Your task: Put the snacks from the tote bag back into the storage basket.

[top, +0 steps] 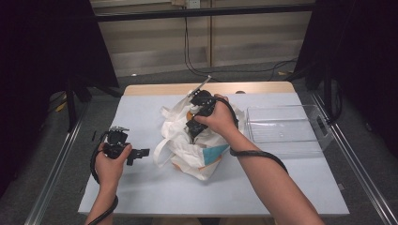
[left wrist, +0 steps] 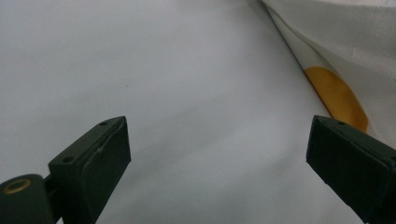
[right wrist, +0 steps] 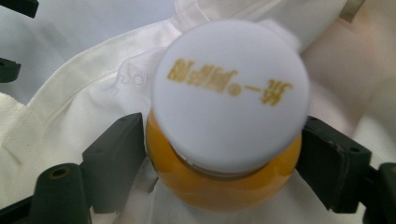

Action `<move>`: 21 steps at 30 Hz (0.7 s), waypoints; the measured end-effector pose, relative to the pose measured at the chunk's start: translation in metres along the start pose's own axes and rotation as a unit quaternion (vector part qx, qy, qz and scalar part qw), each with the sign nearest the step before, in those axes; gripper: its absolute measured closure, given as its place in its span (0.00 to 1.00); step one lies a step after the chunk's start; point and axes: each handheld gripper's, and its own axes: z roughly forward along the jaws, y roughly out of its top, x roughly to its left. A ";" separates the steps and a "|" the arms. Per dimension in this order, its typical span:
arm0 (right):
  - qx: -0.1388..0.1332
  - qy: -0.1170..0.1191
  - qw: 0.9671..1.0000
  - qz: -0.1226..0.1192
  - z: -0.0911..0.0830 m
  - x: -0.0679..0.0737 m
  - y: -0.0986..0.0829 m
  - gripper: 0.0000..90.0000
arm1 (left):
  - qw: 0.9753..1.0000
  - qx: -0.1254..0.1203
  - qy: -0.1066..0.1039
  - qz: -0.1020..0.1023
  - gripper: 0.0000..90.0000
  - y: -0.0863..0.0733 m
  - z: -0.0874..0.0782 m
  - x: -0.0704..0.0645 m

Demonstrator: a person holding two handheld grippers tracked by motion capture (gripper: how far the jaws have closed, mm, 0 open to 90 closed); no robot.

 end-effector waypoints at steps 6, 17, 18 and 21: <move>0.000 0.002 1.000 -0.003 0.001 -0.002 -0.002 0.33 | 1.000 0.002 -0.002 0.002 0.07 0.000 0.000 0.000; -0.004 0.002 1.000 0.006 -0.006 -0.004 -0.002 0.33 | 1.000 0.001 -0.002 0.001 0.07 -0.001 -0.002 -0.001; -0.006 0.002 1.000 0.004 -0.008 -0.004 -0.002 0.33 | 1.000 0.003 -0.002 0.004 0.07 -0.001 -0.002 0.000; -0.003 0.004 1.000 0.007 -0.016 -0.007 0.000 0.33 | 1.000 -0.001 -0.001 -0.003 0.07 -0.002 -0.001 -0.001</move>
